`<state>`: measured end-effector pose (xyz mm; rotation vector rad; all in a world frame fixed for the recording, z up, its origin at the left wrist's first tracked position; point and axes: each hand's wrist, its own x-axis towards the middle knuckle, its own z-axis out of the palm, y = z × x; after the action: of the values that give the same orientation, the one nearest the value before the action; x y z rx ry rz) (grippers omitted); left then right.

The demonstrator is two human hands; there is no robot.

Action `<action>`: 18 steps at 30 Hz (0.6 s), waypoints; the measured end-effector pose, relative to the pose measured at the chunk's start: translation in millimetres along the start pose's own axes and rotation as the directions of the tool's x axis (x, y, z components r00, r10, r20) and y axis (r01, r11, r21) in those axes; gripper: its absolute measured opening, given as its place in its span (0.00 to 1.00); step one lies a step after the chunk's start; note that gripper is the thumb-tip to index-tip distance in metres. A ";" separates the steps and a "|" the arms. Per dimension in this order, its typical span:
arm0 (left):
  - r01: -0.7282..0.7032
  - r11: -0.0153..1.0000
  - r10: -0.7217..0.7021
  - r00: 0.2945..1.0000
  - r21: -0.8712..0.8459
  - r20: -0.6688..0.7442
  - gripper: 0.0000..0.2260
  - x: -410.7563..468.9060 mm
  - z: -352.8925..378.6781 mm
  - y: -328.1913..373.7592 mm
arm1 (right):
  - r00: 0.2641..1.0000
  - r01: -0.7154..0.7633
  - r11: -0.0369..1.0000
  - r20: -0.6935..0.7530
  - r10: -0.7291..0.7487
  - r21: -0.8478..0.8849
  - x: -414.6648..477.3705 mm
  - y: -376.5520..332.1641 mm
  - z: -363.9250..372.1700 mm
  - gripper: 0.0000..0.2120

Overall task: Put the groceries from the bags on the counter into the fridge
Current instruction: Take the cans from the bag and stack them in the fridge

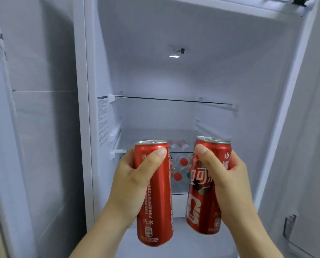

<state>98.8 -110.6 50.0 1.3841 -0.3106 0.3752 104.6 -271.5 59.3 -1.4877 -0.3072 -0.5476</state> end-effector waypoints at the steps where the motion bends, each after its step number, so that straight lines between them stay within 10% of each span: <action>1: 0.000 1.000 0.000 1.000 0.001 -0.004 0.23 8.9 -2.3 -2.6 | 1.000 -0.001 1.000 -0.002 0.001 0.003 8.0 4.1 3.6 0.16; 18: -0.086 0.990 0.106 0.978 0.115 -0.179 0.20 133.1 11.7 -44.5 | 0.999 0.034 0.999 0.001 -0.034 0.032 139.4 68.8 26.2 0.21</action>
<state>238.2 -118.5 69.1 1.4304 -0.2064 0.6041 261.4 -267.8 74.6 -1.4540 -0.3413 -0.5660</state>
